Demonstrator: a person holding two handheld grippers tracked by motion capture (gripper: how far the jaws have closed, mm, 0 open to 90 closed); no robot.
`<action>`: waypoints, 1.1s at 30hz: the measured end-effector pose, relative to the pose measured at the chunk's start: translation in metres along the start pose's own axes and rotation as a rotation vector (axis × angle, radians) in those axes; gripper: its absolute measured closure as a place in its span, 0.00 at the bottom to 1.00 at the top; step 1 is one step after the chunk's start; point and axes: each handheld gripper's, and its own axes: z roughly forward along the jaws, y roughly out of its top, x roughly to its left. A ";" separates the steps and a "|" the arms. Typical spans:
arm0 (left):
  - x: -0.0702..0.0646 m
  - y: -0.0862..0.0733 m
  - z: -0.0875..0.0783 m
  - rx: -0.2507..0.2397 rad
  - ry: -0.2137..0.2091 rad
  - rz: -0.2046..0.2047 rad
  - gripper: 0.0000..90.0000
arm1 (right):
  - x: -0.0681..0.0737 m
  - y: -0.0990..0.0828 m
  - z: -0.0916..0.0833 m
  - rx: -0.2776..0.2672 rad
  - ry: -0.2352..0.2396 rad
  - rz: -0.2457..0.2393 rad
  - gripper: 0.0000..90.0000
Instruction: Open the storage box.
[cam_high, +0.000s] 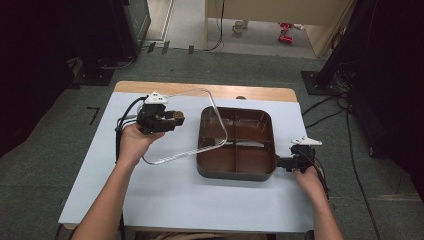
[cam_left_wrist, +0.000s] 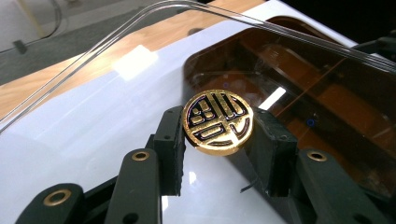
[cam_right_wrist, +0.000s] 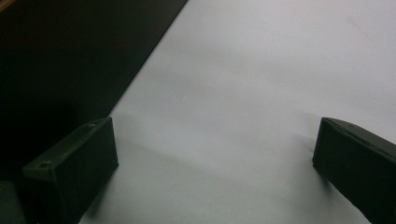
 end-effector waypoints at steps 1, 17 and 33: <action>0.004 -0.003 -0.002 0.004 0.009 -0.005 0.65 | 0.000 0.000 0.000 0.000 0.000 0.001 0.00; 0.058 -0.038 -0.013 0.019 0.126 -0.128 0.65 | 0.000 0.000 0.000 0.002 0.000 0.001 0.00; 0.100 -0.072 0.021 0.099 0.192 -0.202 0.65 | 0.000 0.000 0.000 0.003 0.000 0.000 0.00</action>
